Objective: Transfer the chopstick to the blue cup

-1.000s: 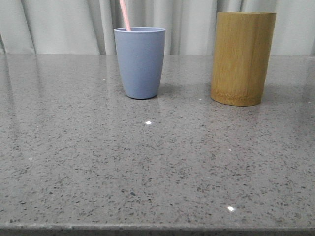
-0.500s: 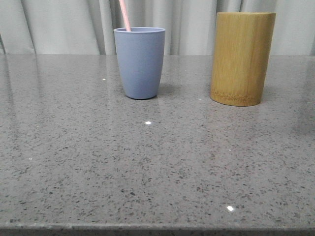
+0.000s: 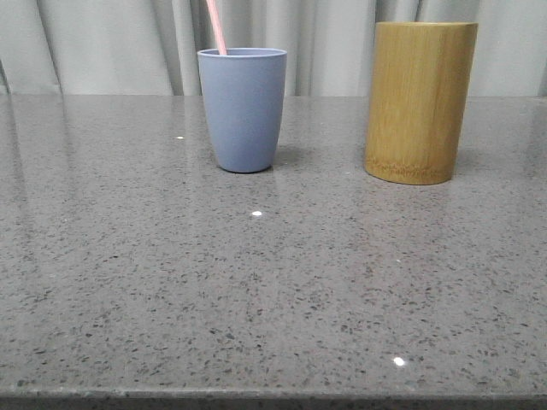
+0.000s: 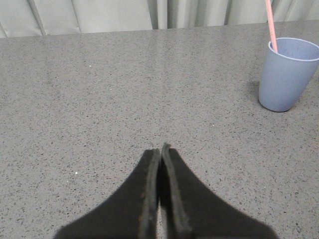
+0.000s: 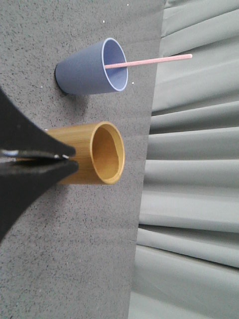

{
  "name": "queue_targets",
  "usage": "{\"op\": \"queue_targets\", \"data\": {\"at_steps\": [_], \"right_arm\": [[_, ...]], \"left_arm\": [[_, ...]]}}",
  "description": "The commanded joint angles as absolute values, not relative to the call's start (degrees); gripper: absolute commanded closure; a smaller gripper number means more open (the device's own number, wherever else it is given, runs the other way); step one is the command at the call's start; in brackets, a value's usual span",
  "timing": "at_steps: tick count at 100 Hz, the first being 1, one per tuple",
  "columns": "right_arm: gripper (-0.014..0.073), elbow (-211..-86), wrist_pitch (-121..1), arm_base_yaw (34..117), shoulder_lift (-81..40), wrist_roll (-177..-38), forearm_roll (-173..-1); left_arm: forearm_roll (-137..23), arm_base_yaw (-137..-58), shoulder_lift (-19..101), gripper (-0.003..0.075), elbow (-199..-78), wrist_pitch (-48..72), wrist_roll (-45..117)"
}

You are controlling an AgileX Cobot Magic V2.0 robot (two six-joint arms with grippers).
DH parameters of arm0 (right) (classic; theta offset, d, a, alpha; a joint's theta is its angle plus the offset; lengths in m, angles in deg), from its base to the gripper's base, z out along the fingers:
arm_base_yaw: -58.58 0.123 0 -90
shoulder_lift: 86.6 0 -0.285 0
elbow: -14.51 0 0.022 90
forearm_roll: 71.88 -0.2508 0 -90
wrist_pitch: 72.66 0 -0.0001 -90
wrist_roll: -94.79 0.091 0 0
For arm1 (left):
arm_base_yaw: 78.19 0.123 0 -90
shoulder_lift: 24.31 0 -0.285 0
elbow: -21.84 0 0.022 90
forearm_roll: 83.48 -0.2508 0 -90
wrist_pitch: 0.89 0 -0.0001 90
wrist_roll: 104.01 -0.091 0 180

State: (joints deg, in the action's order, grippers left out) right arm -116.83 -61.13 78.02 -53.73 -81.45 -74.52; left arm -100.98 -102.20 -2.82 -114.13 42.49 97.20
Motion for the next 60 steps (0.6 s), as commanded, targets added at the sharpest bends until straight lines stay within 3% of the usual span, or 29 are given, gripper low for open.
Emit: {"op": "queue_targets", "data": {"at_steps": [1,60], "right_arm": [[0.0660,-115.81,-66.02,77.71,-57.80,-82.04,-73.99],[0.0664,-114.19,-65.78,77.71,-63.26,-82.04,-73.99]], "left_arm": [[-101.10,-102.67,-3.61,0.0739,-114.56,37.89,97.88],[-100.97,-102.67,-4.46,0.0739,-113.88,37.89,97.88]]}}
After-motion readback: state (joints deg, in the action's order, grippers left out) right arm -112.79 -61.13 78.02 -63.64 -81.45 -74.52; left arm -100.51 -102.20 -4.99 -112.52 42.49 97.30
